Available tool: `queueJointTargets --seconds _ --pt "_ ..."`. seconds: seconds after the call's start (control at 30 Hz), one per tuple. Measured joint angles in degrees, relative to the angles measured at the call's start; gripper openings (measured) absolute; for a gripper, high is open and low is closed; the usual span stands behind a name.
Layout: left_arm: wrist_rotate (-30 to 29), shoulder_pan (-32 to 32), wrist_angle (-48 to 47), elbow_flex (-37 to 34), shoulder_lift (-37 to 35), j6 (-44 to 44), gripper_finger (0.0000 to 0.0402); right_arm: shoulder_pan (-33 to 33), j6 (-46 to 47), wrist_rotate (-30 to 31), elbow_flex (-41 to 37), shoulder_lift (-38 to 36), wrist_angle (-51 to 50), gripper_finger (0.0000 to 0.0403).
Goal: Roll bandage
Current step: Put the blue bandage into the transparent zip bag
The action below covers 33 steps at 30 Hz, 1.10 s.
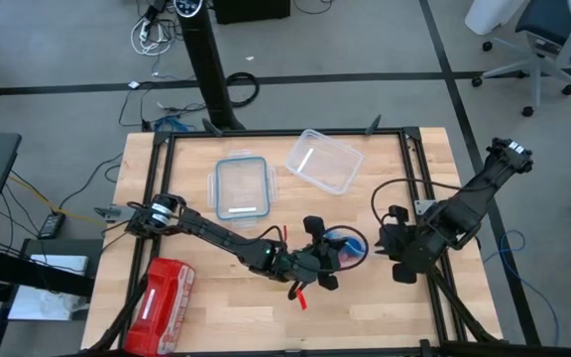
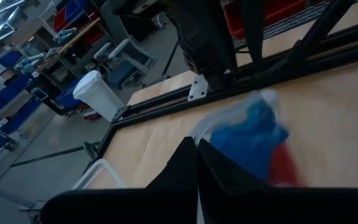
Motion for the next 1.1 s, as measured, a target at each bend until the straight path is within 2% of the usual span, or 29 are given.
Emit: queueJointTargets --seconds 0.37,0.6,1.1 --pt "0.0 0.0 0.0 0.0 0.0 0.0 0.0000 -0.2 -4.2 0.6 0.0 2.4 3.2 0.0109" --pt "0.0 0.0 0.0 0.0 0.0 0.0 0.0000 -0.9 -5.9 1.2 -0.1 4.3 3.2 0.0108" --pt "0.1 0.0 0.1 0.0 0.0 0.0 0.0000 -0.9 -6.8 3.6 -0.1 3.1 3.0 0.0105"
